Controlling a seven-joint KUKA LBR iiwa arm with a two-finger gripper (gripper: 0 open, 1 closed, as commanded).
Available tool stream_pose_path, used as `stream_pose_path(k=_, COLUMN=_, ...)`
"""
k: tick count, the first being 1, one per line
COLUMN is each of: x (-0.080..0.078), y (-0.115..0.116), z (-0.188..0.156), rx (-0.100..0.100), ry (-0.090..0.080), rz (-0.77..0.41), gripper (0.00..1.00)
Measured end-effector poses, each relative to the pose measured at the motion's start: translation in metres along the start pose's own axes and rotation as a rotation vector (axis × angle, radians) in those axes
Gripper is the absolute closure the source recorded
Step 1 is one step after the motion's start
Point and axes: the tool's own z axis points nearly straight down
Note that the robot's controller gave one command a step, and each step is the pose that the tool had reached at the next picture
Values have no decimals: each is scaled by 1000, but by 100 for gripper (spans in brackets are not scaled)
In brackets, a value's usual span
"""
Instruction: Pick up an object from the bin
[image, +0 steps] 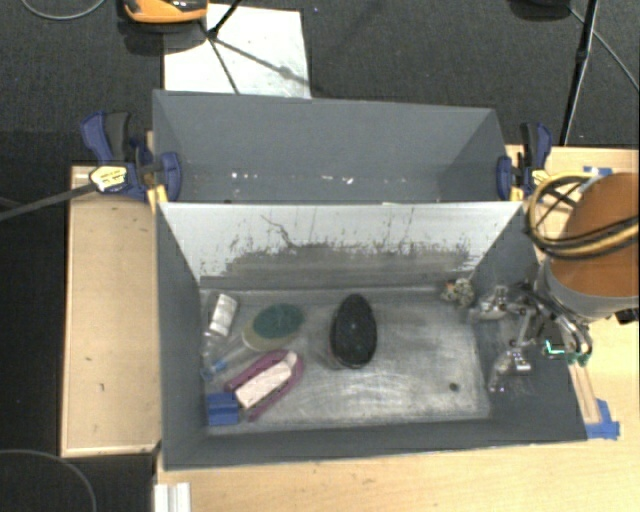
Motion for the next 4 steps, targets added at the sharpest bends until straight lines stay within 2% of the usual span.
stream_pose_path(k=1, x=-85, y=9, z=14, rx=0, ry=-10, rz=205, gripper=0)
stream_pose_path(k=2, x=-82, y=-14, z=22, rx=0, ry=-10, rz=484, gripper=0)
stream_pose_path(k=3, x=-80, y=-14, z=46, rx=-1, ry=-4, rz=627, gripper=0)
stream_pose_path(k=4, x=-87, y=2, z=81, rx=-19, ry=-7, rz=966, gripper=0)
